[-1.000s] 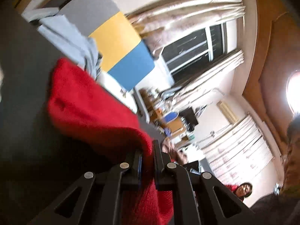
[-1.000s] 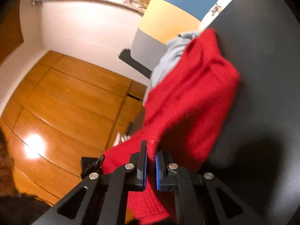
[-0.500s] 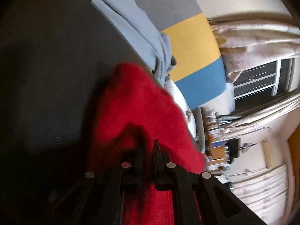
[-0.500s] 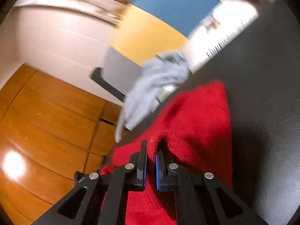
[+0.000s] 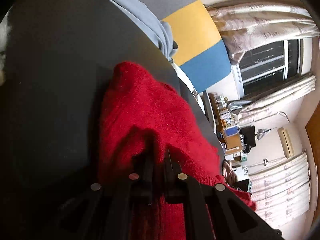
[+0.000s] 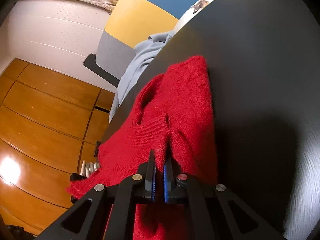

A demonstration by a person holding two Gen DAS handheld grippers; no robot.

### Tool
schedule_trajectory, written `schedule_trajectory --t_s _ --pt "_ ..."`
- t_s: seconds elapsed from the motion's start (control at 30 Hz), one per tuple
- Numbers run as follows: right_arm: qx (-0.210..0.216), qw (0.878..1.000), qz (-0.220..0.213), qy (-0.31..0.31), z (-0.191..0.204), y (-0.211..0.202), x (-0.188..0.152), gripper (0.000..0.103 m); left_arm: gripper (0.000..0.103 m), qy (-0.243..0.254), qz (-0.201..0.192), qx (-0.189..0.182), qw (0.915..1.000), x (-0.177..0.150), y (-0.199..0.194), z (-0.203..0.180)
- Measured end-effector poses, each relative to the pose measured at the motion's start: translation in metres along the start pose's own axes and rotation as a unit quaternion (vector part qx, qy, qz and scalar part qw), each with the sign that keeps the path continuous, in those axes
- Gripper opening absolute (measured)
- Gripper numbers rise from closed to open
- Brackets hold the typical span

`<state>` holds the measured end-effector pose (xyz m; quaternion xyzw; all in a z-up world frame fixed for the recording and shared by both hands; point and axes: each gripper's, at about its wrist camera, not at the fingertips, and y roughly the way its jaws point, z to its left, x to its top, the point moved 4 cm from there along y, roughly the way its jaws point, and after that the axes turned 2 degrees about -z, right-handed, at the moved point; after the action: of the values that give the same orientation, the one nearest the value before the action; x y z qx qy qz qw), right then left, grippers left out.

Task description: Fold clothes

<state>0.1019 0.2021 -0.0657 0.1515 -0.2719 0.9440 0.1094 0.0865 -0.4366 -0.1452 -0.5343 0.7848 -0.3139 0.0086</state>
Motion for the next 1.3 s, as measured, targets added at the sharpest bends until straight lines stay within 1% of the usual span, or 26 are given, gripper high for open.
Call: schedule_trajectory --t_s 0.07,0.1,0.13,0.17,0.2,0.27,0.37,0.4,0.43,0.5,0.53,0.57,0.63,0.7,0.77,0.83,0.9,0.97,1.0,1.03,1.1,1.17,1.2,1.23,1.27,1.3 --pt "0.011 1.000 0.005 -0.004 0.011 -0.004 -0.002 0.015 0.010 -0.002 0.000 -0.007 1.0000 -0.003 -0.007 -0.004" --pt "0.017 1.000 0.007 -0.003 0.016 -0.004 0.000 0.020 0.016 -0.004 0.000 -0.011 0.9999 -0.005 -0.010 -0.007" --pt "0.025 1.000 0.007 -0.005 0.022 -0.006 -0.001 0.033 0.020 -0.004 0.001 -0.015 0.9999 -0.007 -0.012 -0.010" --pt "0.028 1.000 0.006 -0.011 0.026 -0.009 -0.004 0.042 0.020 0.000 0.005 -0.015 0.9999 -0.009 -0.013 -0.012" --pt "0.029 0.999 0.006 -0.018 0.031 -0.011 -0.006 0.043 0.021 0.005 0.008 -0.012 0.9999 -0.011 -0.014 -0.014" --pt "0.039 0.999 0.013 -0.022 0.038 -0.009 -0.014 0.044 0.023 0.017 0.015 -0.005 0.9997 -0.017 -0.017 -0.018" --pt "0.033 0.998 0.035 -0.043 0.047 -0.006 -0.026 0.044 0.023 0.042 0.025 0.008 0.9988 -0.022 -0.020 -0.021" --pt "0.027 0.997 0.042 -0.055 0.047 -0.006 -0.030 0.043 0.019 0.051 0.028 0.012 0.9983 -0.023 -0.020 -0.021" --pt "0.014 0.996 0.049 -0.069 0.047 -0.004 -0.034 0.042 0.007 0.059 0.032 0.017 0.9976 -0.024 -0.020 -0.023" --pt "-0.012 0.993 0.063 -0.098 0.046 0.000 -0.042 0.025 0.008 0.072 0.038 0.022 0.9964 -0.025 -0.020 -0.028" --pt "-0.019 0.992 0.069 -0.108 0.047 0.005 -0.042 0.012 0.008 0.067 0.033 -0.004 0.9972 -0.022 -0.023 -0.032" --pt "-0.018 0.991 0.070 -0.113 0.049 0.005 -0.042 0.010 0.008 0.061 0.028 -0.029 0.9973 -0.019 -0.027 -0.037" --pt "0.003 0.990 0.058 -0.126 0.062 0.002 -0.035 0.010 0.008 0.040 0.008 -0.080 0.9960 -0.008 -0.036 -0.042" --pt "0.038 0.992 0.033 -0.118 0.067 -0.013 -0.026 0.010 0.008 0.004 -0.018 -0.113 0.9935 0.010 -0.041 -0.040" --pt "0.067 0.993 -0.002 -0.093 0.068 -0.021 -0.002 0.010 0.008 -0.022 -0.035 -0.121 0.9917 0.025 -0.038 -0.033" --pt "0.078 0.994 -0.036 -0.063 0.061 -0.022 0.026 0.010 0.008 -0.076 -0.033 -0.117 0.9897 0.033 -0.026 -0.016" --pt "0.079 0.996 -0.047 -0.016 0.045 -0.012 0.046 0.010 0.011 -0.136 -0.023 -0.111 0.9842 0.038 -0.012 0.003" --pt "0.051 0.997 -0.045 0.022 0.024 0.005 0.058 0.014 0.015 -0.146 -0.033 -0.103 0.9834 0.037 -0.014 0.012" --pt "0.044 0.998 -0.037 0.040 0.014 0.014 0.060 0.014 0.016 -0.151 -0.037 -0.100 0.9828 0.037 -0.016 0.017" --pt "0.037 0.997 -0.029 0.056 0.004 0.022 0.062 0.018 0.017 -0.156 -0.042 -0.096 0.9823 0.037 -0.017 0.022" --pt "0.029 0.997 -0.029 0.058 -0.001 0.027 0.062 0.025 0.020 -0.161 -0.051 -0.086 0.9819 0.036 -0.021 0.030" --pt "0.047 0.997 -0.030 0.048 0.002 0.023 0.058 0.034 0.023 -0.119 -0.058 -0.051 0.9899 0.035 -0.032 0.025" --pt "0.046 0.998 -0.032 0.035 0.009 0.022 0.056 0.037 0.024 -0.094 -0.061 -0.029 0.9933 0.033 -0.035 0.022" --pt "0.046 0.998 -0.033 0.022 0.016 0.021 0.054 0.045 0.025 -0.057 -0.063 0.003 0.9963 0.031 -0.039 0.017" --pt "0.044 0.998 -0.038 0.008 0.019 0.014 0.054 0.048 0.026 -0.020 -0.065 0.036 0.9970 0.028 -0.043 0.012" --pt "0.040 0.998 -0.044 -0.007 0.020 0.001 0.055 0.048 0.026 0.022 -0.063 0.068 0.9955 0.024 -0.045 0.008"
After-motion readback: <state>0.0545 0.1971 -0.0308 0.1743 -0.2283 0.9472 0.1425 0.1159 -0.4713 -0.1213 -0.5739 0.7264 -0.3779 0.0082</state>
